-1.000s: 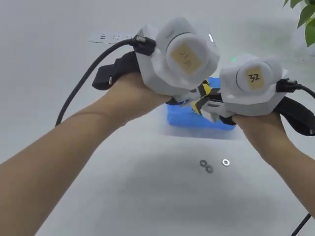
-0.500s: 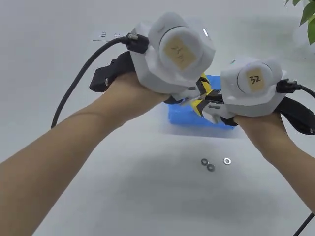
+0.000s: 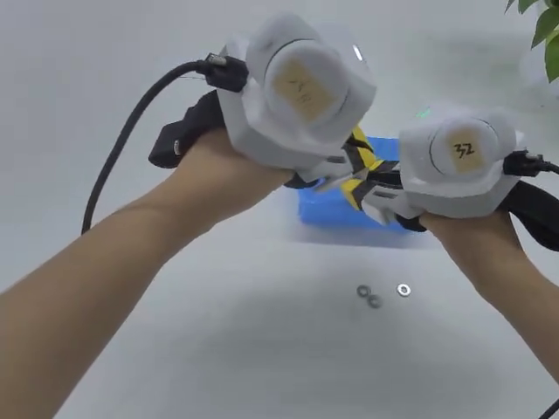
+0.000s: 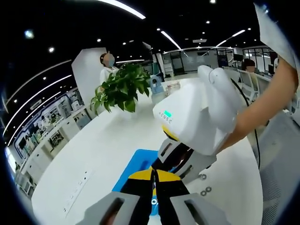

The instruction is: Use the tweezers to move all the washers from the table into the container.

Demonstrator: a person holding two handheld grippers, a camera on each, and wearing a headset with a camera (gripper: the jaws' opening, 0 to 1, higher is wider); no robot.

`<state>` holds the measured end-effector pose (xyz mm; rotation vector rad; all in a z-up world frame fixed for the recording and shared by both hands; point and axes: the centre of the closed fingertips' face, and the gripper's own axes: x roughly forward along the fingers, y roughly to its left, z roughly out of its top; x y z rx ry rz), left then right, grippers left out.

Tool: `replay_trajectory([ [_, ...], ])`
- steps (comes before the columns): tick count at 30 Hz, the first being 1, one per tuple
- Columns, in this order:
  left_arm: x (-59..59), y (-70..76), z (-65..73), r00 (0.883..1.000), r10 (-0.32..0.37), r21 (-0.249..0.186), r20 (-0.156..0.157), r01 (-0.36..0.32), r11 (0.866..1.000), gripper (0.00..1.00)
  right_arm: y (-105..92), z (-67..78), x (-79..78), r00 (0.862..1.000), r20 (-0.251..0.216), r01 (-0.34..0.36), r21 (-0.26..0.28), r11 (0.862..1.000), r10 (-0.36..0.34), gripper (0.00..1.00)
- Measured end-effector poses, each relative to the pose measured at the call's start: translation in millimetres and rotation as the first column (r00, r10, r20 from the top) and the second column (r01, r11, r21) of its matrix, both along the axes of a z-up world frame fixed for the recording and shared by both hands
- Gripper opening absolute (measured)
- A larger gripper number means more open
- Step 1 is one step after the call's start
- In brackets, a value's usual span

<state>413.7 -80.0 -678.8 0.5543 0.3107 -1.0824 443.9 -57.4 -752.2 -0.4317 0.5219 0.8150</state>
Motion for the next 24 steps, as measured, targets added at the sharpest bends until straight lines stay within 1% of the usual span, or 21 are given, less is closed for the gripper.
replay_trajectory([
  [2,-5.3,1.9,6.3,0.999,-0.007,0.01,0.032,0.007,1.0,0.0,-0.4,11.5,-6.0,1.0,0.027,-0.004,0.012,1.0,0.003,0.06],
  [3,-8.4,2.5,8.6,0.999,-0.012,0.011,0.036,0.012,1.0,0.0,-0.9,17.1,-11.1,0.999,0.032,-0.009,0.019,1.0,0.008,0.06],
  [5,-15.3,3.4,15.6,0.999,-0.017,-0.003,0.035,0.017,1.0,0.0,-1.4,23.9,-20.1,0.999,0.047,-0.021,0.018,1.0,0.021,0.06],
  [7,-20.9,2.1,21.3,0.999,-0.022,-0.019,0.035,0.022,1.0,0.0,-2.9,30.7,-26.9,0.996,0.076,-0.035,0.001,0.999,0.035,0.06],
  [8,-23.6,2.1,23.8,0.999,-0.025,-0.023,0.039,0.026,0.999,0.0,-3.5,33.4,-29.7,0.996,0.081,-0.035,0.001,0.999,0.034,0.06],
  [10,-30.9,1.4,30.2,0.999,-0.036,-0.037,0.034,0.037,0.999,0.0,-4.3,39.1,-36.8,0.996,0.084,-0.038,0.006,0.999,0.037,0.06],
  [12,-37.2,0.8,34.4,0.998,-0.045,-0.042,0.038,0.047,0.998,0.0,-5.1,43.5,-43.3,0.995,0.092,-0.037,0.007,0.999,0.037,0.06],
  [14,-44.2,-1.9,35.4,0.998,-0.065,-0.046,0.025,0.067,0.997,0.0,-6.6,45.0,-48.0,0.994,0.099,-0.036,-0.004,0.999,0.036,0.06],
  [16,-49.3,-3.0,34.8,0.997,-0.078,-0.043,0.022,0.078,0.996,0.0,-8.1,44.9,-53.9,0.995,0.098,-0.034,-0.01,0.999,0.034,0.07],
  [17,-53.1,-4.4,34.0,0.996,-0.085,-0.046,0.013,0.086,0.995,0.0,-8.8,44.3,-57.3,0.995,0.092,-0.028,-0.009,1.0,0.029,0.06],
  [19,-56.6,-5.9,31.1,0.996,-0.089,-0.051,-0.006,0.089,0.995,0.0,-7.9,41.9,-66.2,0.997,0.068,-0.024,0.003,1.0,0.024,0.06],
  [20,-59.9,-6.8,29.1,0.996,-0.091,-0.055,-0.017,0.09,0.994,0.0,-7.7,41.2,-69.0,0.998,0.066,-0.022,0.006,1.0,0.022,0.05],
  [22,-66.2,-8.4,24.2,0.994,-0.096,-0.06,-0.044,0.094,0.994,0.0,-7.7,37.3,-75.9,0.998,0.06,-0.016,0.002,1.0,0.015,0.05],
  [24,-71.5,-9.5,18.0,0.993,-0.102,-0.057,-0.06,0.099,0.994,0.0,-8.5,30.2,-83.2,0.999,0.037,-0.012,-0.003,1.0,0.013,0.05],
])
